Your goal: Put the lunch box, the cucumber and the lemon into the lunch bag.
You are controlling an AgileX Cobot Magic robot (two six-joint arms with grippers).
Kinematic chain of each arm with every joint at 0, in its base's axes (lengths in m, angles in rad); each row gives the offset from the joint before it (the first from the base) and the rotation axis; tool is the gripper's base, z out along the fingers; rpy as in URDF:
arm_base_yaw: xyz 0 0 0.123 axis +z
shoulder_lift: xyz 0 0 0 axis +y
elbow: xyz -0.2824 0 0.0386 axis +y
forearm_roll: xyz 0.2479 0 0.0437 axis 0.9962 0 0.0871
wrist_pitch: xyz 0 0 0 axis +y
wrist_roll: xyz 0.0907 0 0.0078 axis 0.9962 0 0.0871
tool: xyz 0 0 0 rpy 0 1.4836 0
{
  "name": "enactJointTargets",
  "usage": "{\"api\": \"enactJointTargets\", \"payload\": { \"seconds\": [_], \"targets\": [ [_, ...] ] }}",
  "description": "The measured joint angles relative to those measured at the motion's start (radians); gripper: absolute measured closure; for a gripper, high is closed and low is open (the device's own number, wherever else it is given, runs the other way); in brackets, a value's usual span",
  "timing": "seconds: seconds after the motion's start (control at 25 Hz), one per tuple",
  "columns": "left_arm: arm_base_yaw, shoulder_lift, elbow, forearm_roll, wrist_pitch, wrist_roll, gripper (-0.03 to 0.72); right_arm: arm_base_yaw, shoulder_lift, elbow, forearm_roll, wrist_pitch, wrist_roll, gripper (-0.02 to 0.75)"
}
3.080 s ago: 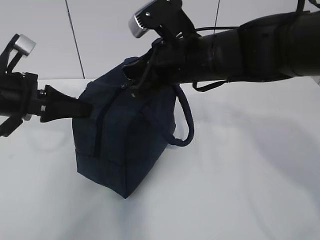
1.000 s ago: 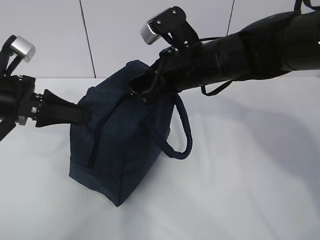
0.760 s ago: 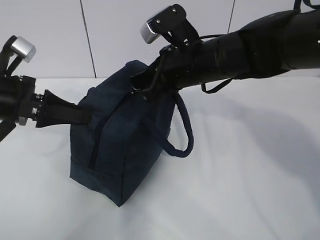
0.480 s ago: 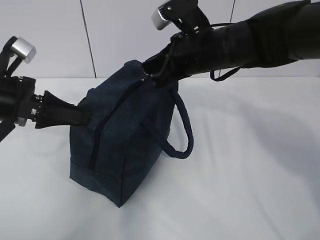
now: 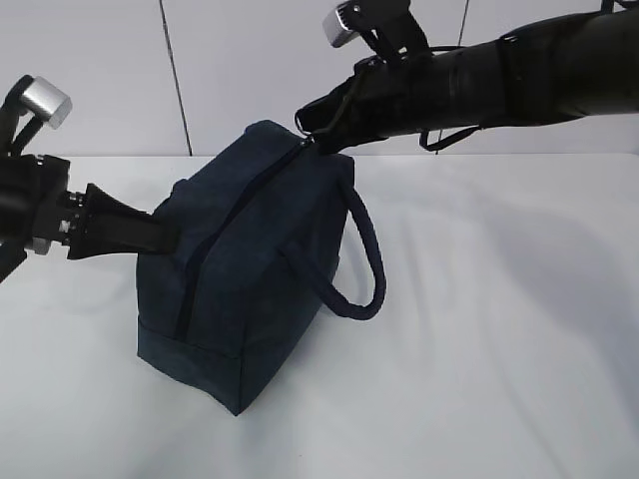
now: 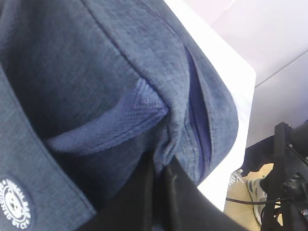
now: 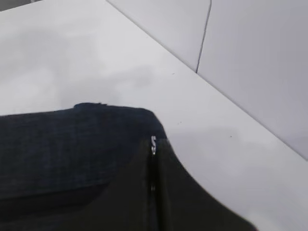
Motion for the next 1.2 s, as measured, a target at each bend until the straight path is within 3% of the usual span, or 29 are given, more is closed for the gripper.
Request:
{"api": "enactJointTargets", "payload": {
  "seconds": [0.52, 0.76, 1.2],
  "targets": [
    [0.000, 0.000, 0.000, 0.013, 0.000, -0.002, 0.693, -0.037, 0.135, -0.108, 0.108, 0.048, 0.014, 0.730],
    [0.000, 0.000, 0.000, 0.015, 0.000, -0.002, 0.693, -0.091, 0.181, -0.110, 0.195, 0.157, 0.107, 0.730],
    [0.000, 0.000, 0.000, 0.026, -0.010, -0.003, 0.693, -0.134, 0.265, -0.123, 0.215, 0.244, 0.245, 0.730]
  ]
}}
